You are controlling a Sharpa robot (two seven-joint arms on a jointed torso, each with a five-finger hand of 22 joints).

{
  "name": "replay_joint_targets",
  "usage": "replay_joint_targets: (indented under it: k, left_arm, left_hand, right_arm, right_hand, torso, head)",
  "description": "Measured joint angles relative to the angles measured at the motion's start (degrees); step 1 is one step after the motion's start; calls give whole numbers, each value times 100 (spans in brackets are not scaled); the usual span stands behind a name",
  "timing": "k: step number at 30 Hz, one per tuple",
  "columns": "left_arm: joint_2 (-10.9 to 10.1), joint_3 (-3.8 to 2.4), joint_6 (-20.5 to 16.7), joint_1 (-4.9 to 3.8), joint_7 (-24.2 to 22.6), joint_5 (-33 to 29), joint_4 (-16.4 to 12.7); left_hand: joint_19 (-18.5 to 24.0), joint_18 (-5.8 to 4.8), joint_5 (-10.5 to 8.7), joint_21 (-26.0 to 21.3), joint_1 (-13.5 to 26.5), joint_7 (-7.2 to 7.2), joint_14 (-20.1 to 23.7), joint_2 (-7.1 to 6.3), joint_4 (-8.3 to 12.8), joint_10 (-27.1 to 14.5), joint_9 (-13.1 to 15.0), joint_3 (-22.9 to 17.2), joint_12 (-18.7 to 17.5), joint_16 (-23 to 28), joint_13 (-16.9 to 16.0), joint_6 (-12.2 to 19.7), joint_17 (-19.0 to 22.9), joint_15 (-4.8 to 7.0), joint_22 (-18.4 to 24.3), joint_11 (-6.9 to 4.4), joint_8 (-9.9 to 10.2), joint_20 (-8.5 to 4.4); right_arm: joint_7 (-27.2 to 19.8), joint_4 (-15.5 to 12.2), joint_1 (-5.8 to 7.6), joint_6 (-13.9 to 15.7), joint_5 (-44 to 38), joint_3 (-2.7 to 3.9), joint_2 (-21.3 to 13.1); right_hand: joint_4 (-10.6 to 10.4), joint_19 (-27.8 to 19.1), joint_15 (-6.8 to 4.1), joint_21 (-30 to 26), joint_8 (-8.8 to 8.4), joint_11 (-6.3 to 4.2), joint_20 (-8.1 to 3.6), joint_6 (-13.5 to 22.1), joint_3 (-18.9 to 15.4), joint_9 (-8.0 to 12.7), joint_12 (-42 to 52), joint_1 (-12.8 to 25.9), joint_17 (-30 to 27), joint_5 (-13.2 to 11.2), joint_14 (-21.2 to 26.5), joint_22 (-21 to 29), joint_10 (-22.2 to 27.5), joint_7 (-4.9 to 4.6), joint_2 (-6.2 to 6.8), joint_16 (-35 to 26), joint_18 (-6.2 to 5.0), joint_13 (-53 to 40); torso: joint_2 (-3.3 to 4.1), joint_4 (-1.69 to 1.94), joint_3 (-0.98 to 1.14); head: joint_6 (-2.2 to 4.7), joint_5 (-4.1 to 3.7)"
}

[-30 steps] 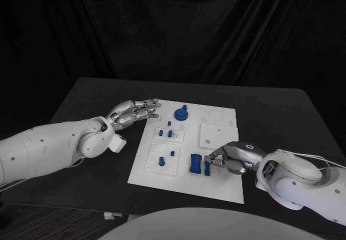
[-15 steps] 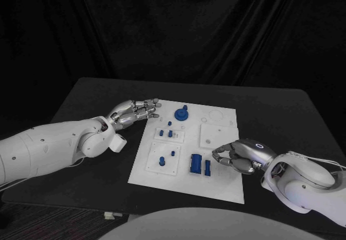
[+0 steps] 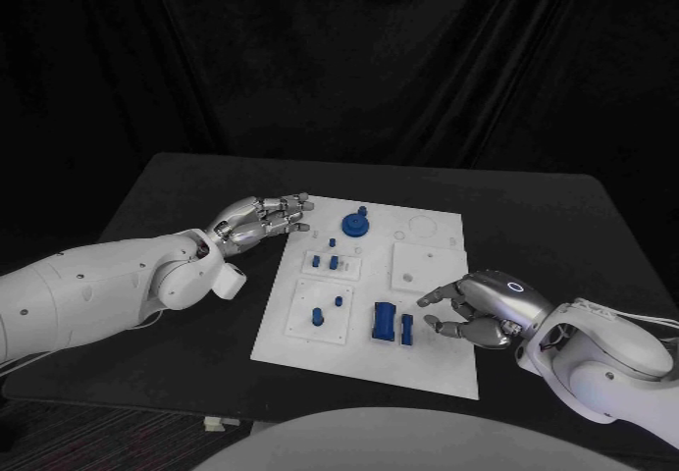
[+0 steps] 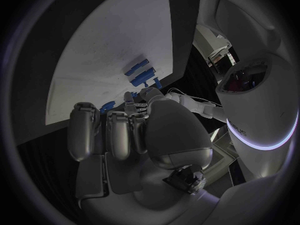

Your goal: Assemble the parts on the task board

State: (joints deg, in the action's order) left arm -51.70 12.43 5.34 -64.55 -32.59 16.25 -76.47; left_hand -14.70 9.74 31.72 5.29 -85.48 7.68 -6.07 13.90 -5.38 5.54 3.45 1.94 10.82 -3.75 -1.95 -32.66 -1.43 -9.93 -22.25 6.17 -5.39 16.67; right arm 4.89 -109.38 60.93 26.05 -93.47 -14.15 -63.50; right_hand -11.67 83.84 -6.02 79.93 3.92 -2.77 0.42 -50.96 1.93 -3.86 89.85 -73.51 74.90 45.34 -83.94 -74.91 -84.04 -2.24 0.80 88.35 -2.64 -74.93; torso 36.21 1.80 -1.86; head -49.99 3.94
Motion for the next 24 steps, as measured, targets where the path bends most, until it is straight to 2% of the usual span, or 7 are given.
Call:
replay_joint_targets:
  k: [8,11,15,22,23,24]
  left_arm:
    - [-9,0,0,6,-5,0,0]
    - [-9,0,0,7,-6,0,-1]
    - [-7,0,0,9,-7,0,-1]
    - [-10,0,1,12,-11,0,-6]
    - [-14,0,0,13,-12,0,-8]
    - [-21,0,0,13,-14,0,-11]
  left_hand:
    - [0,0,0,0,0,0,0,0,0,0,0,0,0,0,1,0,0,0,0,0,0,0]
    - [0,0,0,0,0,17,0,0,16,19,0,-16,22,0,1,-17,0,0,0,19,0,0]
    - [0,0,0,0,0,21,0,0,25,19,0,-25,22,0,1,-21,0,0,-1,19,0,0]
    - [0,1,0,0,0,21,0,0,24,20,0,-24,21,0,1,-21,-5,0,-1,20,0,0]
    - [0,0,0,0,0,21,0,0,24,19,0,-24,21,0,1,-21,-5,0,-1,20,0,0]
    - [0,0,0,0,0,21,0,0,24,19,0,-24,21,0,1,-21,-5,0,-1,19,0,0]
  right_arm:
    - [4,-30,0,-412,-265,-1,47]
    - [12,-30,0,-549,-327,-1,89]
    - [20,-26,-1,-683,-378,-1,148]
    - [48,-1,-9,-842,-435,-1,210]
    - [53,3,-9,-844,-440,-1,210]
    - [58,7,-10,-844,-444,-1,209]
  right_hand:
    - [101,10,-39,22,0,-62,-10,51,101,6,0,-169,0,-151,-5,0,20,92,170,0,-1,0]
    - [121,21,-38,22,0,-82,-21,81,121,6,0,-167,0,-232,-5,0,1,122,168,0,-1,0]
    - [125,21,-38,22,0,-83,-21,113,125,6,0,-167,0,-464,-5,1,-1,112,168,0,-2,0]
    - [125,21,-38,20,0,-83,-21,113,125,6,0,-167,0,-527,-4,1,-1,112,168,0,-2,0]
    - [125,21,-38,4,0,-83,-21,113,125,6,0,-165,0,-571,-5,1,-1,112,170,0,-2,0]
    - [30,21,-38,-44,0,-83,-21,113,113,6,0,-53,0,-728,-5,1,-1,112,145,0,-3,0]
  torso:
    - [7,-2,-4]
    - [8,-2,-4]
    - [12,-2,-4]
    - [13,-1,-4]
    - [13,-1,-4]
    - [13,-1,-4]
  head:
    - [0,17]
    - [0,6]
    - [0,1]
    - [0,-5]
    - [0,-7]
    - [0,-9]
